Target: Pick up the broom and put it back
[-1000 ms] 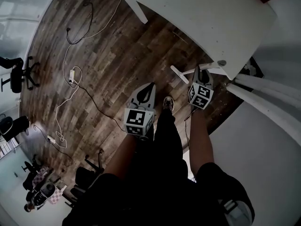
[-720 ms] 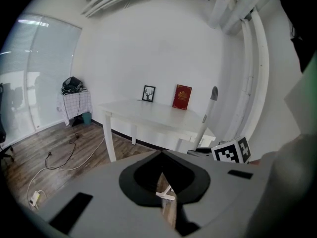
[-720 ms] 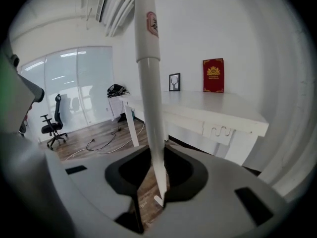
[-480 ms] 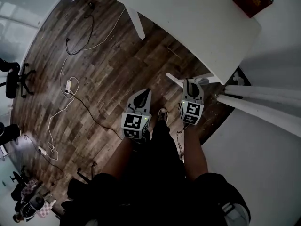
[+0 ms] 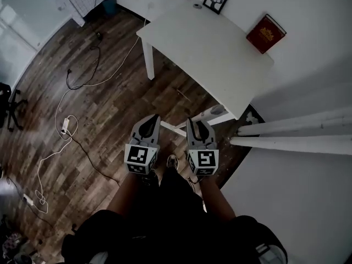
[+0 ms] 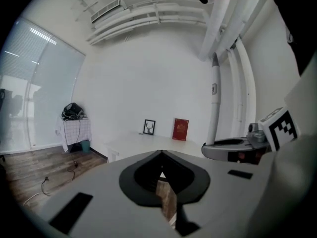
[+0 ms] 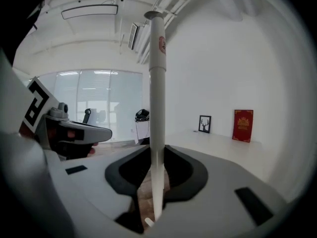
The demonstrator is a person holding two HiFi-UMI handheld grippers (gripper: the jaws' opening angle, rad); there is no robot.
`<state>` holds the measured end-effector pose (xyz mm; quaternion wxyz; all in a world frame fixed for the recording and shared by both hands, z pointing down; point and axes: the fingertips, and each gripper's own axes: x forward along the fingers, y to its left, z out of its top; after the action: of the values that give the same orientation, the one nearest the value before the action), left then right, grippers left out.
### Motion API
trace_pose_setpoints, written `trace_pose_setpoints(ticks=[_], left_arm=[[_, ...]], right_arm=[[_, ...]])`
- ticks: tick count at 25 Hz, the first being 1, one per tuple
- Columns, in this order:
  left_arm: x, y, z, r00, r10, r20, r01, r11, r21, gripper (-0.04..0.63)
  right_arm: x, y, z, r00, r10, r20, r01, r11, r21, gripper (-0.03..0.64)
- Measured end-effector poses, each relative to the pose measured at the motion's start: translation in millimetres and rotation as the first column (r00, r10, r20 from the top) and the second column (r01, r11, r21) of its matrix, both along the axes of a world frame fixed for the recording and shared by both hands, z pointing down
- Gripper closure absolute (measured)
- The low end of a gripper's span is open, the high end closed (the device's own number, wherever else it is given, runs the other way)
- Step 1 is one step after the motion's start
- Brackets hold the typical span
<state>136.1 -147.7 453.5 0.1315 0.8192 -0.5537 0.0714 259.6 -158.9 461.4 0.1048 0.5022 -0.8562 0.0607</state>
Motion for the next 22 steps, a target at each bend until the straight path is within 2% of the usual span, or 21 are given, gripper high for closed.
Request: trace_pose_setpoints(ticks=[6,8,12,22], left_arm=[[-13,-1,-36,1.000,0.002,-0.024,0.000,0.998,0.070,0.595],[-15,3,-36,1.000,0.007,-0.024,-0.005,0.997,0.071,0.595],[-14,9,-39,0.999,0.032,0.027,-0.034,0.997,0.072,0.595],[-19,19,-46,0.999,0.030,0.039,-0.033,0.995,0.090,0.595]], right_arm=[[-32,17,-44,0.999,-0.046,0.027,0.045,0.998,0.048,0.517],[-42,23,-49,0.998,-0.058,0.022,0.057,0.997,0.044,0.517],[-64,35,-59,0.994,-0.101,0.030,0.098,0.992,0.074,0.517],[-77,45,-72,0.991,-0.134,0.004,0.132,0.985,0.114,0.517]])
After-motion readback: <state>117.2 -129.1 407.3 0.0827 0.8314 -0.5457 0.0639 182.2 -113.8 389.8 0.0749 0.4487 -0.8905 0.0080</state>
